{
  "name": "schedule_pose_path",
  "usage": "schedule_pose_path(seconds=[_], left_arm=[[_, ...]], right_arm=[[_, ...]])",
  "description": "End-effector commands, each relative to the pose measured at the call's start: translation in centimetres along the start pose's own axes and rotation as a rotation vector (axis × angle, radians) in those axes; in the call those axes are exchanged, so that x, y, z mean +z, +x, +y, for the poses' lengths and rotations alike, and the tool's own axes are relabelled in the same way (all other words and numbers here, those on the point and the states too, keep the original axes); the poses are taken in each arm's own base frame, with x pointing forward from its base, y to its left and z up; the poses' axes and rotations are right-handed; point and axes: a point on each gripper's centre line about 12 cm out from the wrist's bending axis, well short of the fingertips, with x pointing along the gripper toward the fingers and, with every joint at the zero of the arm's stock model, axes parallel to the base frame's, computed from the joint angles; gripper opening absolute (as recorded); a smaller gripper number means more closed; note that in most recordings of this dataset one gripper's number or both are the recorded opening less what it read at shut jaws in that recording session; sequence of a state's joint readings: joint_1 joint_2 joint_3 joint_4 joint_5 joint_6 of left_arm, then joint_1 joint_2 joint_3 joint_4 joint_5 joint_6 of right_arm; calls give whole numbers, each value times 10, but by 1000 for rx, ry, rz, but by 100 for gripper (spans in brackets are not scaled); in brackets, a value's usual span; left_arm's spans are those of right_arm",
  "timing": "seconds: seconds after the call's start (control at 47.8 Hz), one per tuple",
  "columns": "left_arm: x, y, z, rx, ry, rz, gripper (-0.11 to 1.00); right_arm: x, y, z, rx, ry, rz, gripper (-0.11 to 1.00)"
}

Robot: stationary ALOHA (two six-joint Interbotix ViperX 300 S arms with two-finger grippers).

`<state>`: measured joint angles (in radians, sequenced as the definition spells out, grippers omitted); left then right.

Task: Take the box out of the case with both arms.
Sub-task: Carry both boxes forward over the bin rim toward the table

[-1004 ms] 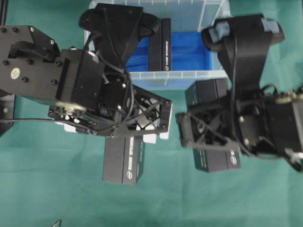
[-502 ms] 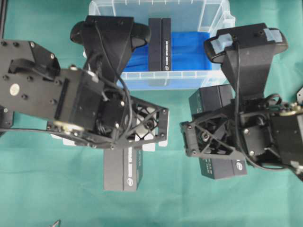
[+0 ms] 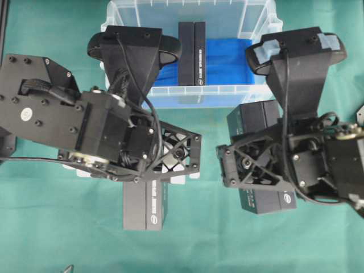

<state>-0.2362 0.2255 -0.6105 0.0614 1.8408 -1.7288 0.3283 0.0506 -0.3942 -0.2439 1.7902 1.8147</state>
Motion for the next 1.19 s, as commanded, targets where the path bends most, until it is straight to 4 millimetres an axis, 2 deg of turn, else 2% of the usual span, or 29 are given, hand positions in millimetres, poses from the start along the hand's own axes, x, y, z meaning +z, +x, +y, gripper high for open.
schedule_pose_path(seconds=[0.0,1.171], left_arm=[[2,-22,9,-57,-3,6,63],[3,-21,11,-51,-6,5,63]], right_arm=[[4,-13,-2,35,8,2,65],[4,-11,-2,30,9,-9,65]])
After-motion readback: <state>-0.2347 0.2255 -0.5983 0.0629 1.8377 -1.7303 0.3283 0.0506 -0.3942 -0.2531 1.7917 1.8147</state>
